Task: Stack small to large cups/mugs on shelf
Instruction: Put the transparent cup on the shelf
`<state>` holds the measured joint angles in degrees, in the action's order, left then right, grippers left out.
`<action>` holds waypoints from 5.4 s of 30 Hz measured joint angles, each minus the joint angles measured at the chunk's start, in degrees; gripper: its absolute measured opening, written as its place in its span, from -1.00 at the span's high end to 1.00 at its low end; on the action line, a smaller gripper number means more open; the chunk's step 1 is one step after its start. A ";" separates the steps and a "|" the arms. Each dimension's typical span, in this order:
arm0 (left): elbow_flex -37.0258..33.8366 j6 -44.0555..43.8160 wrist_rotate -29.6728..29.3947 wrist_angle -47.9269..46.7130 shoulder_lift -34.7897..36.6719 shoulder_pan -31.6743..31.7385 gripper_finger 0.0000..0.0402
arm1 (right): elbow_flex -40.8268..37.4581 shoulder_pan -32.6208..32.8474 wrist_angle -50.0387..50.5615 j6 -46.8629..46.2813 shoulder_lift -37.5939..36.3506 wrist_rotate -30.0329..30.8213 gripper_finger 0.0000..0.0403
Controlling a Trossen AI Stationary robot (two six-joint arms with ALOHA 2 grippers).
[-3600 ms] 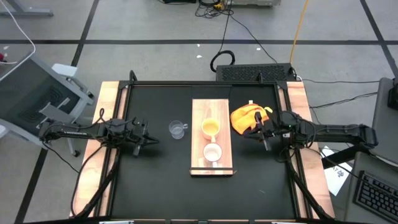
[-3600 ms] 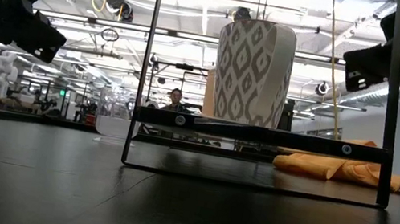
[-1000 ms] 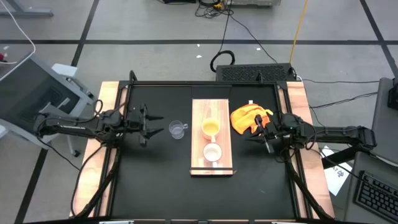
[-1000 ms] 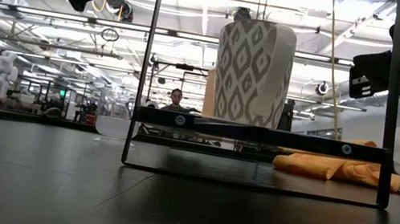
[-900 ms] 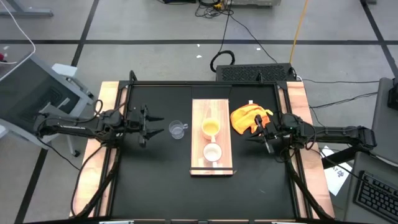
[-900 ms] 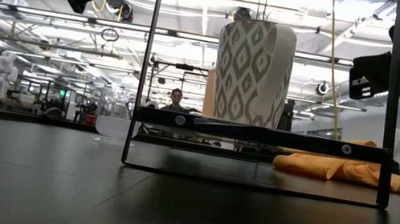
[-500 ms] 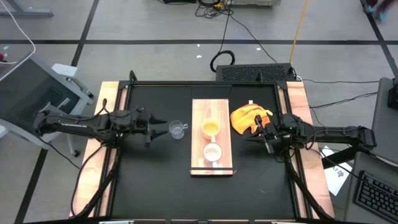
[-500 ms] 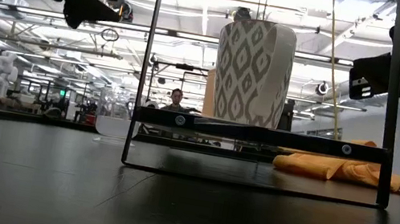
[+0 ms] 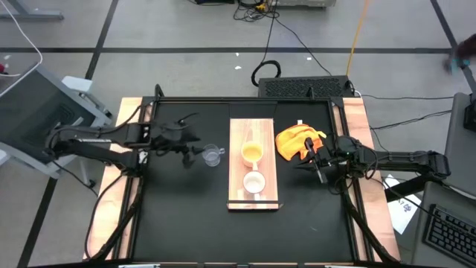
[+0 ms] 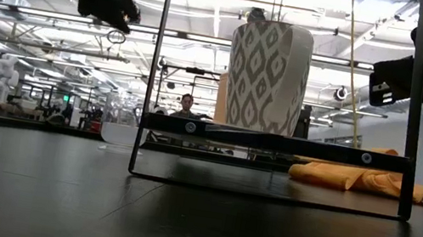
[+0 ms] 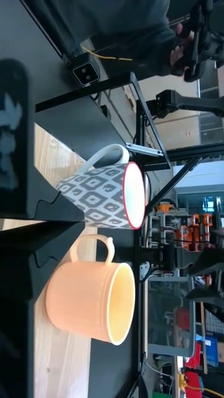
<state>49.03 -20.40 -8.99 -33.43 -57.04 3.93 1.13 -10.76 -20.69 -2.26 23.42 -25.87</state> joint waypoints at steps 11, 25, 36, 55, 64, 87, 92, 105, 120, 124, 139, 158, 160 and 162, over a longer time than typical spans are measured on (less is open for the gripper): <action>6.47 -4.58 3.71 -10.22 -12.80 6.91 -0.21 | 0.00 0.00 0.44 -0.09 0.00 0.00 1.00; 6.79 -18.38 9.03 -10.03 -15.97 7.77 -0.21 | 0.00 0.00 0.87 0.07 0.00 0.00 1.00; 6.79 -25.24 13.48 -12.96 -16.78 8.95 -0.21 | 0.00 0.00 0.96 1.36 0.67 0.04 1.00; 19.45 -24.75 6.42 -26.79 -23.07 8.91 -0.21 | 0.00 -0.01 0.90 1.08 0.76 0.12 1.00; 27.85 -23.46 5.44 -34.43 -34.73 8.91 -0.21 | 0.00 0.00 0.87 0.76 1.05 0.24 1.00; 28.03 -30.34 5.95 -30.88 -37.59 5.69 -0.21 | 0.00 -0.01 0.92 1.40 1.05 0.28 1.00; 28.01 -30.80 5.70 -31.04 -37.59 5.30 -0.21 | 0.00 -0.01 0.92 1.40 1.05 0.28 1.00; 20.44 -31.15 6.37 -26.66 -37.61 5.44 -0.21 | 0.00 -0.01 0.86 1.40 1.05 0.28 1.00; 20.40 -32.49 9.37 -23.04 -37.61 6.97 -0.21 | -0.02 -0.02 0.85 1.33 1.05 0.30 1.00; 20.40 -33.31 9.34 -23.04 -37.61 6.54 -0.21 | -0.02 -0.01 0.85 1.38 1.05 0.28 1.00; 20.40 -26.67 8.98 -20.80 -44.25 6.53 0.32 | -0.02 -0.01 0.85 1.03 1.07 0.31 1.00; 20.49 13.55 5.11 -24.51 -44.75 7.36 0.97 | -0.01 -0.01 0.85 1.03 1.07 0.31 1.00; 20.49 17.58 4.34 -24.59 -44.75 7.62 0.96 | 0.00 -0.02 0.85 1.01 1.07 0.41 1.00; 20.49 21.69 4.20 -24.61 -44.75 7.95 0.97 | 0.00 -0.02 0.85 1.01 1.14 0.55 1.00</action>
<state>69.52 1.28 -4.80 -58.04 -101.80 11.88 1.13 -10.79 -19.84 -1.26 24.56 -25.32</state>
